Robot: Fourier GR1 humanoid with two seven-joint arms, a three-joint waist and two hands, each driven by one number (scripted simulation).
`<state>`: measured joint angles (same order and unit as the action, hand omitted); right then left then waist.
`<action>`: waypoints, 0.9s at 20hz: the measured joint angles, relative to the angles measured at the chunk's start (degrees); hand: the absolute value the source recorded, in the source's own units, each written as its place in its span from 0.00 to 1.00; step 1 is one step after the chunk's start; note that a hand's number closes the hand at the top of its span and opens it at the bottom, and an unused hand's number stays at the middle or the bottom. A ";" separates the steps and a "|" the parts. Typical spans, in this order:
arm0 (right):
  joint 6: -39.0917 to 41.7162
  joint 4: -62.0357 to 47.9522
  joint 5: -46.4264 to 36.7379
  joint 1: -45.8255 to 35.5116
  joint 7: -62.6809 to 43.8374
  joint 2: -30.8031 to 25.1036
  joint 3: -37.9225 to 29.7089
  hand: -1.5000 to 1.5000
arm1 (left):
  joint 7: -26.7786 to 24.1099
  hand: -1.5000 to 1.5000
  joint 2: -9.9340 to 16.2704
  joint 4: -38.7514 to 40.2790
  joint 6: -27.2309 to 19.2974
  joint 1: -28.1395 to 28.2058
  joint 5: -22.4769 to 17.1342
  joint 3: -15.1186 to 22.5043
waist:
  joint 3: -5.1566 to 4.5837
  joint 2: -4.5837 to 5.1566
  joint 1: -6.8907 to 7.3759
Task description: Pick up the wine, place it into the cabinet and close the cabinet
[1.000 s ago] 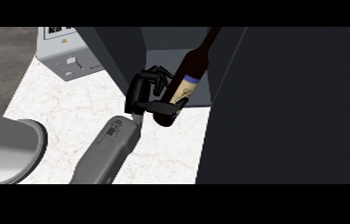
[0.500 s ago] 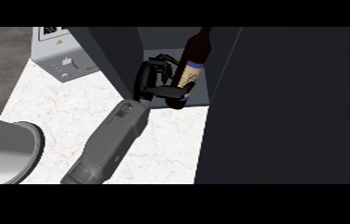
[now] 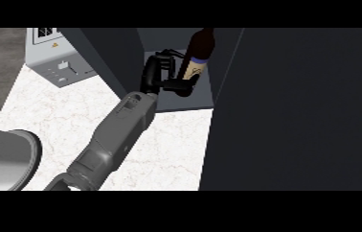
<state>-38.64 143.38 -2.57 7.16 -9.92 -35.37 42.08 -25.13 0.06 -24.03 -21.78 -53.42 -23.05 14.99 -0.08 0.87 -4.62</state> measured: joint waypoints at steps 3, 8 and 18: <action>0.19 -0.02 0.23 1.25 1.30 -0.29 0.46 0.00 | -0.73 1.00 -0.01 3.02 -0.19 -1.44 -1.53 -1.52 | 0.00 0.10 -0.47; 0.92 -0.16 0.69 1.77 2.60 -0.31 0.18 0.00 | -1.48 1.00 0.09 7.79 0.45 -4.35 -2.92 -3.85 | 0.01 0.48 -0.92; 2.27 -0.34 1.45 4.14 6.47 -0.75 0.76 0.00 | -4.58 0.00 1.92 14.37 -1.44 -8.81 -2.48 -6.16 | 0.02 0.88 -1.75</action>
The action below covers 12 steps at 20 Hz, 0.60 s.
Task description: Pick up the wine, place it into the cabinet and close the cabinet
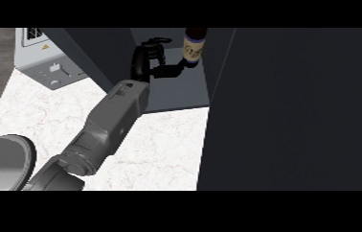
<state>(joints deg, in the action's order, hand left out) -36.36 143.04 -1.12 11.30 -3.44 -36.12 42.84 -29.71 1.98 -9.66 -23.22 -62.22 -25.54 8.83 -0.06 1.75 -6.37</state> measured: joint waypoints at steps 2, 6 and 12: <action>0.40 -0.05 0.12 0.36 0.82 -0.12 0.35 0.00 | -0.60 0.00 0.27 1.05 -0.78 -0.62 0.42 0.00 | 0.00 0.13 -0.38; 0.78 -0.20 0.34 0.80 1.91 0.04 0.71 0.00 | -1.28 0.00 1.16 3.00 -2.87 -2.11 1.62 0.44 | -0.01 0.28 -0.58; 1.29 -0.19 0.58 1.05 2.88 -0.14 0.92 0.00 | -2.08 0.00 1.92 5.04 -5.45 -3.26 2.20 0.29 | -0.07 0.49 -1.03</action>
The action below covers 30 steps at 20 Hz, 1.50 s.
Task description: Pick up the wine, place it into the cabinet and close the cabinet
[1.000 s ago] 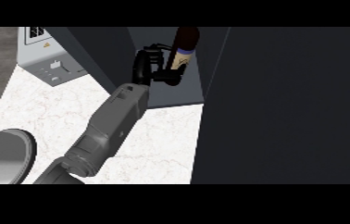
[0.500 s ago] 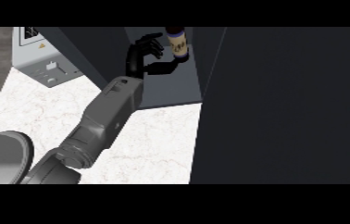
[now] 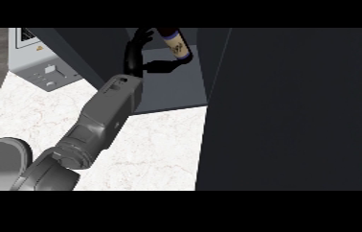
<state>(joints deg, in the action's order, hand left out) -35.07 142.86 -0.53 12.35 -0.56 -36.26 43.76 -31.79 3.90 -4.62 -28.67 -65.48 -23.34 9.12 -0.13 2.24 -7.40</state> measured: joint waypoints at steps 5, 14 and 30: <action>0.43 -0.06 0.23 0.43 0.79 -0.10 -0.18 0.00 | -1.29 0.00 0.07 -0.33 2.77 -0.38 -0.60 -0.91 | -0.09 0.12 0.16; 0.52 0.10 0.46 1.66 1.40 -1.20 -0.77 0.00 | -3.91 1.00 -0.08 -3.43 12.32 -2.54 -3.51 -4.35 | -0.05 -0.40 1.07; -1.00 1.05 0.62 3.09 -0.70 -3.35 -3.85 0.00 | -3.29 0.00 -3.51 -6.94 20.46 -2.98 -5.04 -5.67 | 0.06 -2.13 4.72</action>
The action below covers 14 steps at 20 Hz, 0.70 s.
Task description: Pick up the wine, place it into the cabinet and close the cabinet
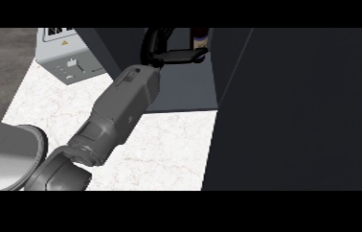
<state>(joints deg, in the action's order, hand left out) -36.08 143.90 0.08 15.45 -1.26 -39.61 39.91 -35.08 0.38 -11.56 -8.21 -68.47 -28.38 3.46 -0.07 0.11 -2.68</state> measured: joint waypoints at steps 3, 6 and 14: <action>-0.60 0.11 -0.07 -0.08 -0.78 -0.22 -0.21 0.00 | 0.54 0.00 -0.18 -1.69 0.48 1.55 -0.45 0.87 | 0.00 -0.28 0.43; -1.34 0.07 -0.15 -0.43 -1.67 0.03 -0.03 0.00 | 0.91 0.00 -0.29 -4.45 2.01 3.77 -1.38 2.23 | -0.01 -0.52 0.89; -2.16 0.05 -0.22 0.15 -1.71 -0.95 -0.80 0.00 | 3.03 0.00 -0.36 -15.16 5.05 12.51 -5.08 7.63 | 0.01 -1.05 1.91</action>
<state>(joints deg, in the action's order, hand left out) -38.24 143.96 -0.13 15.60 -2.97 -40.57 39.11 -32.05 0.02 -26.72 -3.17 -55.96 -33.46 11.09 -0.06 -0.94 -0.77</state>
